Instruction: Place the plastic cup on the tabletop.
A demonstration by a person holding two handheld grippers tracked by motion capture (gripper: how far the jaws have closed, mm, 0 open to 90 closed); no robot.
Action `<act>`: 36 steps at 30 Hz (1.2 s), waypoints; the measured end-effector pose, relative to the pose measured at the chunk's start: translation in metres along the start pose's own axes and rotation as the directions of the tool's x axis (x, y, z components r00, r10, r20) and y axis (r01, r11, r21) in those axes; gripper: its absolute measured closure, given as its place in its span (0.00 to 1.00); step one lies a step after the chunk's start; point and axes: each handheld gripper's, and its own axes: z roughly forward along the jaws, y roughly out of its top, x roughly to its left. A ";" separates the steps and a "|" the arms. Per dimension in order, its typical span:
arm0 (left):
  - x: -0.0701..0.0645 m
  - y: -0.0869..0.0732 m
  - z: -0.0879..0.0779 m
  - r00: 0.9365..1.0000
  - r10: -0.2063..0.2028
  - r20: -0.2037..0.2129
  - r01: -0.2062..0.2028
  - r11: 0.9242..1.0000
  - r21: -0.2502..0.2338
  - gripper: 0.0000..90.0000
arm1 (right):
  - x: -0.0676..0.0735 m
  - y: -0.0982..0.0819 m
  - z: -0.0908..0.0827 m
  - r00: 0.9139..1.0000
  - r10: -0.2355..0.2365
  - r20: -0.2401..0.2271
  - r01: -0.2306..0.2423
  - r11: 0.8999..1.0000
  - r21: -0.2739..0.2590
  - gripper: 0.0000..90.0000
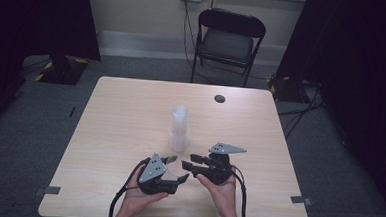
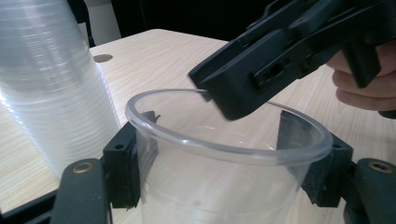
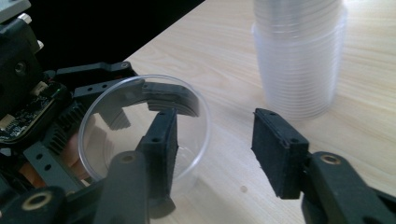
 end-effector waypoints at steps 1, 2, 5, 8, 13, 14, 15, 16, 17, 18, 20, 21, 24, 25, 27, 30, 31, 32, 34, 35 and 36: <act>0.001 0.000 -0.001 1.000 -0.003 -0.006 0.003 1.000 0.007 0.33 | 0.000 0.000 -0.001 1.000 0.000 0.005 0.000 1.000 -0.002 0.51; 0.001 0.000 -0.001 1.000 -0.010 -0.007 0.010 1.000 0.006 0.33 | 0.001 -0.001 -0.003 1.000 -0.009 0.014 0.008 1.000 0.010 0.50; 0.004 0.000 -0.003 0.999 -0.040 -0.013 0.040 0.999 0.003 0.33 | 0.003 -0.002 -0.008 1.000 -0.005 0.026 0.006 1.000 -0.007 0.45; 0.008 0.000 -0.005 0.998 -0.067 -0.017 0.067 0.998 -0.006 0.33 | 0.004 -0.002 -0.014 0.999 -0.013 0.049 0.015 0.999 -0.039 0.42; 0.016 0.001 -0.009 0.993 -0.107 -0.053 0.106 0.994 -0.017 0.33 | 0.002 -0.003 -0.019 0.997 -0.023 0.070 0.028 0.997 -0.067 0.41; 0.018 0.001 -0.010 0.992 -0.114 -0.056 0.114 0.993 -0.015 0.33 | 0.001 -0.004 -0.020 0.997 -0.024 0.071 0.029 0.997 -0.071 0.41; 0.020 0.001 -0.011 0.990 -0.130 -0.061 0.129 0.992 -0.016 0.34 | 0.001 -0.004 -0.020 0.997 -0.024 0.073 0.030 0.997 -0.071 0.41; 0.022 0.001 -0.012 0.989 -0.136 -0.066 0.135 0.991 -0.015 0.34 | 0.001 -0.006 -0.020 0.997 -0.026 0.078 0.032 0.997 -0.074 0.41; 0.025 0.001 -0.014 0.987 -0.143 -0.071 0.142 0.990 -0.023 0.34 | 0.000 -0.007 -0.020 0.996 -0.026 0.081 0.032 0.997 -0.072 0.41; 0.026 0.002 -0.015 0.985 -0.154 -0.074 0.153 0.988 -0.025 0.34 | 0.000 -0.009 -0.021 0.996 -0.025 0.082 0.031 0.997 -0.071 0.41; 0.031 0.002 -0.018 0.982 -0.172 -0.074 0.169 0.985 -0.040 0.34 | -0.001 -0.011 -0.021 0.996 -0.021 0.086 0.027 0.997 -0.071 0.41; 0.034 0.003 -0.019 0.979 -0.188 -0.077 0.184 0.982 -0.046 0.34 | -0.001 -0.012 -0.022 0.996 -0.019 0.088 0.025 0.997 -0.071 0.41; 0.039 0.004 -0.021 0.974 -0.201 -0.099 0.197 0.979 -0.049 0.35 | -0.003 -0.015 -0.023 0.995 -0.018 0.096 0.025 0.997 -0.070 0.41; 0.041 0.004 -0.022 0.974 -0.203 -0.103 0.199 0.979 -0.050 0.35 | -0.004 -0.016 -0.024 0.995 -0.017 0.098 0.024 0.997 -0.071 0.41; 0.044 0.004 -0.024 0.972 -0.204 -0.114 0.200 0.979 -0.048 0.35 | -0.005 -0.017 -0.025 0.995 -0.012 0.104 0.020 0.997 -0.076 0.41; 0.049 0.006 -0.027 0.969 -0.216 -0.119 0.211 0.976 -0.056 0.35 | -0.008 -0.019 -0.026 0.994 -0.004 0.109 0.011 0.997 -0.071 0.41; 0.051 0.006 -0.028 0.967 -0.225 -0.118 0.219 0.974 -0.060 0.35 | -0.008 -0.020 -0.026 0.994 -0.006 0.109 0.014 0.997 -0.070 0.41; 0.052 0.007 -0.028 0.964 -0.235 -0.122 0.228 0.971 -0.068 0.35 | -0.008 -0.020 -0.026 0.994 -0.004 0.110 0.012 0.997 -0.071 0.40; 0.054 0.009 -0.028 0.961 -0.234 -0.150 0.225 0.972 -0.069 0.35 | -0.008 -0.022 -0.026 0.993 -0.007 0.118 0.015 0.997 -0.070 0.39; 0.055 0.010 -0.028 0.960 -0.237 -0.150 0.228 0.971 -0.073 0.35 | -0.008 -0.023 -0.026 0.993 -0.007 0.119 0.015 0.997 -0.070 0.38; 0.058 0.011 -0.028 0.958 -0.242 -0.154 0.233 0.970 -0.077 0.35 | -0.008 -0.023 -0.026 0.993 -0.002 0.122 0.011 0.997 -0.072 0.38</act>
